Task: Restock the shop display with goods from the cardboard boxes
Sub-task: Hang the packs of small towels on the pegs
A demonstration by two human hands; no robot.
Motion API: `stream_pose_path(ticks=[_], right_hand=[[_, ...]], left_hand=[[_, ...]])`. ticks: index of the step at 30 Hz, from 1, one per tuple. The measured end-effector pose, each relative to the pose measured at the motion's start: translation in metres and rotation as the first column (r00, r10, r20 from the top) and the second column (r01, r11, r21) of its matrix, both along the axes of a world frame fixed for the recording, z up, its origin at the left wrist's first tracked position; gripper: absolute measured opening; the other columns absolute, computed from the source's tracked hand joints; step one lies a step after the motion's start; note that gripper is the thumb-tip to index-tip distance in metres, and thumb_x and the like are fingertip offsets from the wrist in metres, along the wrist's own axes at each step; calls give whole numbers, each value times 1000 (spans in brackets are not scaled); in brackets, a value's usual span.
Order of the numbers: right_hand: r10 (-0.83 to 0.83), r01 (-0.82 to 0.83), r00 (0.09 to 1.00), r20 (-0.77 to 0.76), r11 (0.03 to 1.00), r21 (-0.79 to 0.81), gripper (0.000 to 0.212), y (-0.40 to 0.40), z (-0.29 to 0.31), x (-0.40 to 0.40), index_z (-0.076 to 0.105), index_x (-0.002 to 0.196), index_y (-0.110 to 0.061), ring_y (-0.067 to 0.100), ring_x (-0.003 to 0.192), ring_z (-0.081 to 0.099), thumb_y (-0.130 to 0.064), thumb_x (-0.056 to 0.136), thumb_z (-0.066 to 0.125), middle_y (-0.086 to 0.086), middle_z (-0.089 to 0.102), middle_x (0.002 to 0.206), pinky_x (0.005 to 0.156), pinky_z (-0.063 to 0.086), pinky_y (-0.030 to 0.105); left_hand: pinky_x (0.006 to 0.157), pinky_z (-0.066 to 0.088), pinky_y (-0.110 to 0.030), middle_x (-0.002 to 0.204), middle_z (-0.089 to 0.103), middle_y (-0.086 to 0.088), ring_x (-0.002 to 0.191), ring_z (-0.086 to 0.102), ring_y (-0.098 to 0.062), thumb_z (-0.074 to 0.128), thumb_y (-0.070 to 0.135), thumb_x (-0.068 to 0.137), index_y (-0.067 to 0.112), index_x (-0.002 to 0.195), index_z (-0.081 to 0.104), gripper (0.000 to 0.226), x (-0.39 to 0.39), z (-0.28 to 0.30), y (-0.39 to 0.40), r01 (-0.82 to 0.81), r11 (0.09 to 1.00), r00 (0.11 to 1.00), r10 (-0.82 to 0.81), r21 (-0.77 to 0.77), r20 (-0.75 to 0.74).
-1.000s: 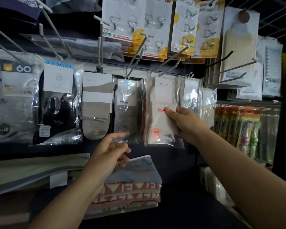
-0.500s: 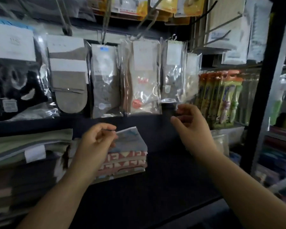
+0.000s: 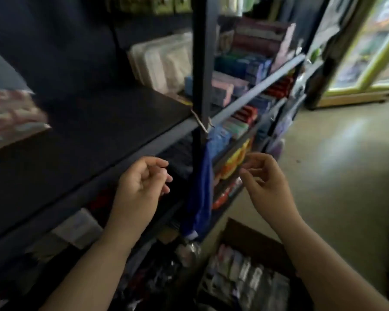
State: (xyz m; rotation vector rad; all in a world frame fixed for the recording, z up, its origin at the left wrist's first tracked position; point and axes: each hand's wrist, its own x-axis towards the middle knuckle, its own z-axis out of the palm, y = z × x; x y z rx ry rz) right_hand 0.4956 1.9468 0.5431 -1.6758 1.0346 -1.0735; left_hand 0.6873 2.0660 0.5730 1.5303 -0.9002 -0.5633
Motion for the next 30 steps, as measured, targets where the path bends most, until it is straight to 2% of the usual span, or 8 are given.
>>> stream_pose_path(ticks=[4, 6, 9, 11, 14, 21, 26, 30], right_hand=[[-146, 172, 978, -149, 969, 179, 27, 7, -65, -79, 54, 98, -33, -2, 64, 55, -9, 90, 64, -8, 60, 83, 58, 45, 12], [-190, 252, 954, -234, 928, 274, 20, 17, -95, -116, 55, 104, -25, -4, 64, 56, -11, 91, 63, -5, 60, 84, 55, 46, 10], [-211, 366, 899, -383, 843, 395, 22, 35, -140, -160, 54, 112, -21, 2, 76, 59, -16, 92, 62, -6, 61, 89, 58, 47, 10], [-210, 429, 868, -450, 773, 467, 24, 45, -168, -182, 54, 114, -21, 10, 83, 62, -20, 92, 62, -5, 61, 92, 65, 50, 16], [-172, 484, 834, -524, 684, 545, 26, 60, -204, -202, 53, 118, -24, 10, 85, 62, -23, 93, 61, -7, 61, 92, 76, 57, 35], [-72, 495, 844, -531, 484, 722, 28, 82, -293, -219, 52, 122, -20, 11, 90, 61, -21, 95, 58, -5, 61, 96, 85, 54, 35], [4, 481, 850, -527, 401, 780, 29, 83, -355, -227, 51, 124, -20, 9, 86, 58, -21, 96, 57, -6, 59, 93, 74, 50, 25], [77, 477, 839, -539, 375, 795, 32, 77, -405, -236, 51, 127, -19, 9, 87, 58, -22, 96, 56, -7, 58, 92, 84, 52, 32]], left_hand=[[64, 49, -24, 73, 64, 3, 59, 57, -5, 51, 5, 94, 24, 87, 61, 23, -46, -74, -28, 130, 967, 988, -107, 218, -115], [63, 49, -24, 74, 64, 2, 58, 57, -4, 52, 5, 93, 22, 88, 61, 21, -69, -109, -36, 183, 934, 976, -136, 307, -171], [63, 48, -23, 75, 64, 1, 62, 58, -8, 52, 4, 94, 21, 87, 60, 20, -100, -158, -44, 241, 874, 958, -144, 422, -248], [63, 47, -23, 78, 64, -2, 64, 58, -11, 52, 4, 94, 22, 86, 59, 21, -118, -190, -47, 283, 822, 947, -160, 494, -277], [58, 46, -19, 78, 61, -5, 63, 55, -11, 50, -1, 94, 18, 85, 56, 22, -138, -230, -45, 346, 740, 929, -186, 576, -320], [61, 45, -23, 78, 62, -5, 62, 54, -15, 49, 2, 95, 20, 84, 55, 22, -167, -314, -37, 388, 533, 922, -219, 752, -320], [64, 45, -27, 78, 61, -5, 62, 53, -16, 48, 3, 96, 14, 91, 56, 14, -179, -368, -40, 377, 428, 924, -226, 821, -307], [60, 42, -23, 78, 61, -4, 61, 52, -15, 48, 3, 96, 13, 94, 56, 13, -189, -412, -51, 372, 384, 924, -241, 845, -297]])
